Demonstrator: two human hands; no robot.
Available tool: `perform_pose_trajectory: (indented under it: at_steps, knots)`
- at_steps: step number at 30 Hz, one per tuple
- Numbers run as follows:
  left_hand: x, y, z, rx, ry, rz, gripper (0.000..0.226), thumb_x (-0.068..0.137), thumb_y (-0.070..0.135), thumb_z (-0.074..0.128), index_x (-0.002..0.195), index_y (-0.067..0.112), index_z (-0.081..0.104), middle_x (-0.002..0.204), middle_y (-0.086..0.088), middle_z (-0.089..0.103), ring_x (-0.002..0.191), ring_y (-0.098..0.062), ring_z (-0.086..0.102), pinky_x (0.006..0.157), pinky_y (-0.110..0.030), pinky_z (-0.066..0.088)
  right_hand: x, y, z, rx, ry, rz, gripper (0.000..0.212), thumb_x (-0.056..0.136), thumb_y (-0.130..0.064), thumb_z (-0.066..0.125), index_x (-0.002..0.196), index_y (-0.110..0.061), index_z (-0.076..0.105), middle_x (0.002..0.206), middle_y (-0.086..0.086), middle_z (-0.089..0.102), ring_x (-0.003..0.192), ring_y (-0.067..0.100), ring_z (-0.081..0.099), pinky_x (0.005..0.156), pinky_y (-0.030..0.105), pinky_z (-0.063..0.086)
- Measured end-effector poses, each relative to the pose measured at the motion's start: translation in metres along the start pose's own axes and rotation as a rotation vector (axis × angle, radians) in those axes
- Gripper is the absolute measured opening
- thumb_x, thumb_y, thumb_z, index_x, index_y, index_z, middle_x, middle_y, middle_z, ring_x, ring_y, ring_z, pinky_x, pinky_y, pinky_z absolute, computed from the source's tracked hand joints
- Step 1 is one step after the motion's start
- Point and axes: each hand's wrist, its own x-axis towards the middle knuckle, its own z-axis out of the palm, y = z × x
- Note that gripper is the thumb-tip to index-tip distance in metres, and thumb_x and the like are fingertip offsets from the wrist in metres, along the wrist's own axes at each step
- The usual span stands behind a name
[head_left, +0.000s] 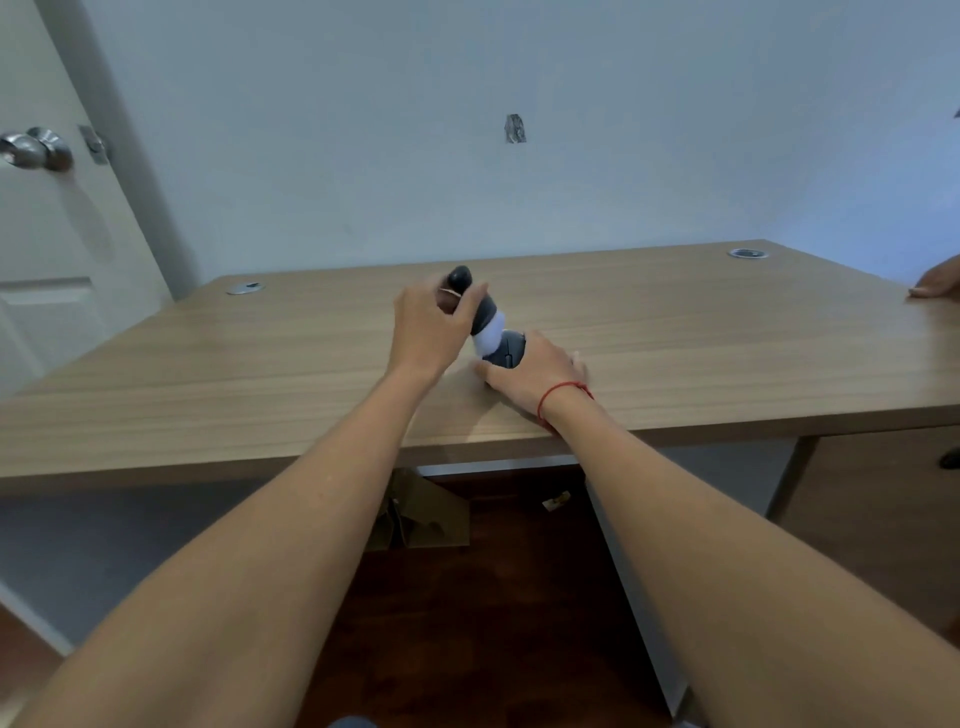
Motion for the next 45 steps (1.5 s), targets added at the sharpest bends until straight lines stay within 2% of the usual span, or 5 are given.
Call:
perform_pose_trajectory:
  at_steps: [3, 19, 28, 40, 45]
  knots:
    - [-0.002, -0.010, 0.004, 0.064, -0.039, -0.019, 0.033, 0.086, 0.032, 0.065, 0.067, 0.006, 0.059, 0.063, -0.012, 0.069, 0.059, -0.027, 0.063, 0.060, -0.033, 0.048, -0.004, -0.001, -0.001, 0.008, 0.010, 0.000, 0.061, 0.083, -0.066, 0.057, 0.122, -0.019, 0.055, 0.116, 0.004, 0.065, 0.115, 0.028, 0.054, 0.109, 0.045, 0.035]
    - [-0.004, -0.014, 0.010, 0.096, -0.009, -0.029, 0.035, 0.087, 0.038, 0.062, 0.081, 0.004, 0.067, 0.075, -0.011, 0.072, 0.072, -0.029, 0.068, 0.070, -0.039, 0.057, 0.004, 0.000, 0.007, -0.026, 0.025, -0.006, 0.069, 0.076, -0.077, 0.055, 0.118, -0.024, 0.060, 0.109, 0.000, 0.068, 0.107, 0.025, 0.058, 0.103, 0.043, 0.038]
    - [-0.012, -0.008, 0.005, -0.088, 0.232, -0.110, 0.036, 0.090, 0.034, 0.060, 0.075, 0.001, 0.062, 0.067, -0.010, 0.066, 0.069, -0.031, 0.064, 0.074, -0.042, 0.053, 0.016, 0.004, -0.003, 0.206, -0.006, 0.039, 0.046, 0.102, -0.028, 0.033, 0.145, -0.020, 0.047, 0.151, 0.005, 0.049, 0.141, 0.026, 0.040, 0.122, 0.040, 0.018]
    - [-0.030, 0.012, 0.011, 0.080, 0.159, 0.027, 0.032, 0.087, 0.032, 0.061, 0.067, 0.006, 0.058, 0.062, -0.011, 0.066, 0.058, -0.031, 0.061, 0.057, -0.039, 0.049, 0.030, 0.009, 0.009, 0.112, -0.031, 0.006, 0.045, 0.105, -0.032, 0.027, 0.144, -0.030, 0.048, 0.149, 0.002, 0.051, 0.140, 0.025, 0.044, 0.122, 0.046, 0.016]
    - [-0.031, 0.000, 0.005, 0.185, 0.114, -0.014, 0.034, 0.087, 0.035, 0.062, 0.075, 0.004, 0.061, 0.070, -0.014, 0.068, 0.067, -0.034, 0.063, 0.064, -0.042, 0.051, 0.031, 0.009, 0.010, 0.091, -0.016, 0.007, 0.045, 0.105, -0.031, 0.028, 0.145, -0.027, 0.046, 0.151, 0.002, 0.049, 0.141, 0.025, 0.042, 0.123, 0.046, 0.013]
